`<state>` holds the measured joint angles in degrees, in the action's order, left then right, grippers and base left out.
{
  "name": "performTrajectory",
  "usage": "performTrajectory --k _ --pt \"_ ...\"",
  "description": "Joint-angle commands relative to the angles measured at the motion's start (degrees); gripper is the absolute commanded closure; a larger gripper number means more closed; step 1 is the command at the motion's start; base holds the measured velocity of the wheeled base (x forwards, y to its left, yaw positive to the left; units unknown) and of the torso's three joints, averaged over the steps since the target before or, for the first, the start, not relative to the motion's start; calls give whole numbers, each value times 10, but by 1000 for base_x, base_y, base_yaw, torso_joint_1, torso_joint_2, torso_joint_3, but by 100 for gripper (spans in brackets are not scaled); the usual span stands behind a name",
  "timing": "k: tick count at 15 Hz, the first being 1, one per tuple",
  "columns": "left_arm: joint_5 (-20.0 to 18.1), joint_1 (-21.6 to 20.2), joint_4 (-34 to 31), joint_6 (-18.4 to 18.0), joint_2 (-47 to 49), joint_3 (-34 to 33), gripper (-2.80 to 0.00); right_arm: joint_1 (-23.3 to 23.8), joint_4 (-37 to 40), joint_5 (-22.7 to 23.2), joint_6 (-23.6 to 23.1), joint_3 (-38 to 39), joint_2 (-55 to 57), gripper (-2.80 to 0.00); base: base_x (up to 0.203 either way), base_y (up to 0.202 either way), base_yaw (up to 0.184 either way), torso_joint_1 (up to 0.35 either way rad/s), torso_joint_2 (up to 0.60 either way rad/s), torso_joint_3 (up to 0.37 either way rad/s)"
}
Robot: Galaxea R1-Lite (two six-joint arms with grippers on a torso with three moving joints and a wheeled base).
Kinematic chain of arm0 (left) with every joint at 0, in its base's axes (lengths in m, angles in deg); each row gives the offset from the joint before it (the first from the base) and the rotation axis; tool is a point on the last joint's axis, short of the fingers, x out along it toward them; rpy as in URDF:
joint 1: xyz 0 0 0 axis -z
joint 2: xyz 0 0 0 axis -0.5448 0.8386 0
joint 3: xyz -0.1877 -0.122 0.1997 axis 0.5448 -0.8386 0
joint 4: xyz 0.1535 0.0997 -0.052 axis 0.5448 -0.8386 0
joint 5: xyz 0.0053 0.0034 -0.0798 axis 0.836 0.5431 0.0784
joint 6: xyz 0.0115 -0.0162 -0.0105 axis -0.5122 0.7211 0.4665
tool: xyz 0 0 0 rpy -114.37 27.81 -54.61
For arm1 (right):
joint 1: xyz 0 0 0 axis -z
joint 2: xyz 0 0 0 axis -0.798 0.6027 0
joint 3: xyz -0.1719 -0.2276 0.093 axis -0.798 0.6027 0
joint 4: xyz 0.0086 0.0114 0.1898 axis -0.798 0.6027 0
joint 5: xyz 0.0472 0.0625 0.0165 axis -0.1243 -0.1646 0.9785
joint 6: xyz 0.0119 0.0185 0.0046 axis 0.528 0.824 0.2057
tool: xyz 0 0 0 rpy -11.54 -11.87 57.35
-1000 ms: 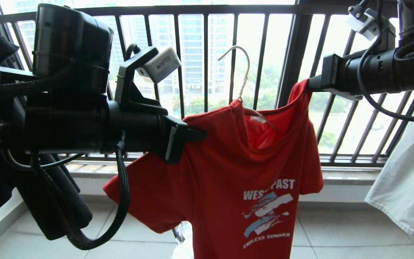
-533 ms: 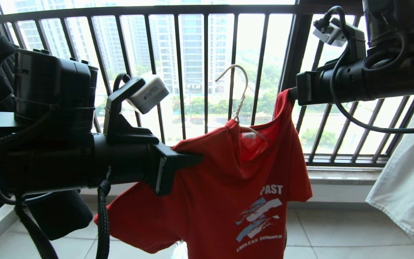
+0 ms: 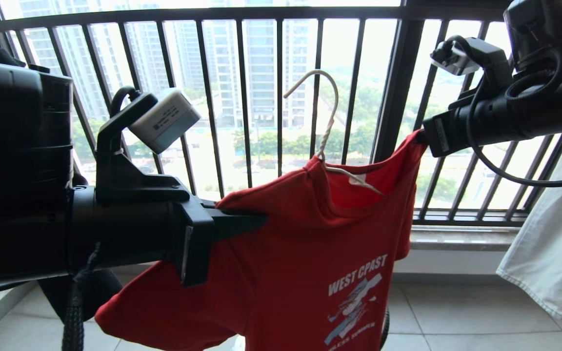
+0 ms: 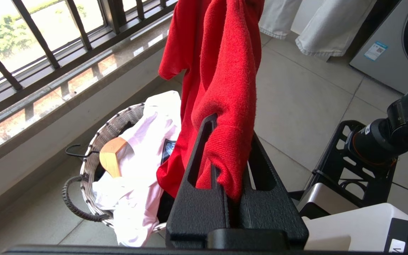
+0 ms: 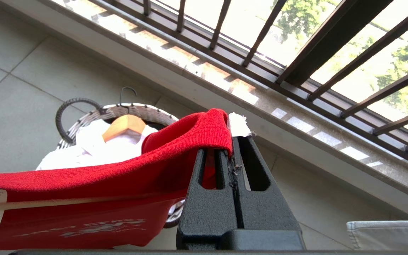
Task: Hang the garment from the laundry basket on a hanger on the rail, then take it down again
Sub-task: Hang the clothes on the clothes rack
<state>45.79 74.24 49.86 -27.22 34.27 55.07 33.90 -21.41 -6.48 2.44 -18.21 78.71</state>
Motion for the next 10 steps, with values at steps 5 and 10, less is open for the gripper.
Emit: performTrajectory --k 5,10 --pt "0 31 3 1 -15 -2 0 4 6 0 -93 -16 -4 0 0 0 0 0 0 0" --pt "41 31 7 -5 26 6 0 -14 7 -31 -101 -12 -24 0 0 0 0 0 0 0"
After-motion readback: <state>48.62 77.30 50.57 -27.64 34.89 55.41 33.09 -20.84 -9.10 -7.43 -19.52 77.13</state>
